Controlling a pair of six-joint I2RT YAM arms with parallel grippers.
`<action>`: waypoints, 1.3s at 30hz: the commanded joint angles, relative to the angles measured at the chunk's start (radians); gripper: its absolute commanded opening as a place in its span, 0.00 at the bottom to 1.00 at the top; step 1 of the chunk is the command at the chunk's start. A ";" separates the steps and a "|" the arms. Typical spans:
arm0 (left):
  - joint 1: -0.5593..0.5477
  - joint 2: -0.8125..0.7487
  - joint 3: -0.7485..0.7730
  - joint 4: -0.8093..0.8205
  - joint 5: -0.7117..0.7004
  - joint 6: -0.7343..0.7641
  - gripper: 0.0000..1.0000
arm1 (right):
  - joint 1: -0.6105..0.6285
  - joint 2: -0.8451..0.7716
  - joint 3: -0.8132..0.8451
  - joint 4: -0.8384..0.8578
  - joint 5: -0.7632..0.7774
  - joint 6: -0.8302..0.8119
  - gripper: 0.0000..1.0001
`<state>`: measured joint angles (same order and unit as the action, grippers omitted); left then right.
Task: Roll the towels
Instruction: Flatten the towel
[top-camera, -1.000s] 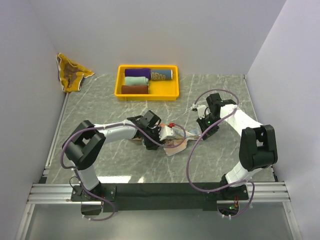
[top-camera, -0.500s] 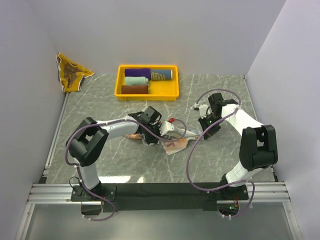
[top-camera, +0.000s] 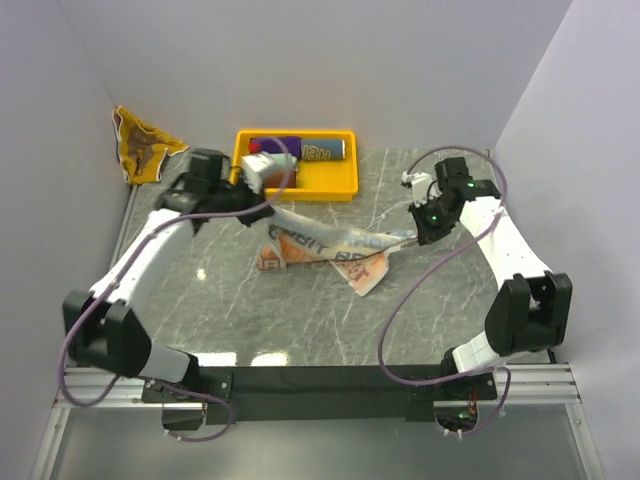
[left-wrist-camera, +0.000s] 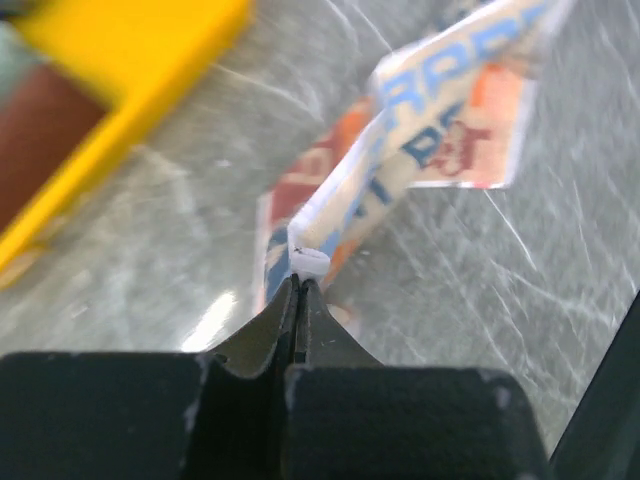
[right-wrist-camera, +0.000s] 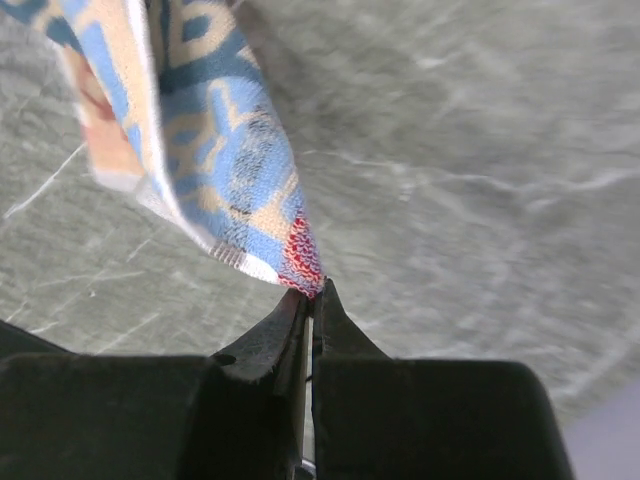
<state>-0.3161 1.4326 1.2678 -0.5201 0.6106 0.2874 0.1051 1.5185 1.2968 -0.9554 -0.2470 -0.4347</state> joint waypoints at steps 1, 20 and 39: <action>0.093 -0.098 0.022 -0.038 0.112 -0.071 0.00 | -0.030 -0.098 0.074 -0.051 0.052 -0.039 0.00; 0.278 -0.565 -0.182 -0.174 0.235 -0.095 0.00 | -0.030 -0.324 0.110 -0.341 0.081 -0.177 0.00; 0.393 0.147 -0.092 0.155 -0.028 -0.134 0.45 | -0.001 0.462 0.590 -0.200 0.262 -0.024 0.88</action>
<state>0.0467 1.5524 1.0512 -0.3565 0.6117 0.1448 0.1280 2.0720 1.8904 -1.1748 -0.0120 -0.4980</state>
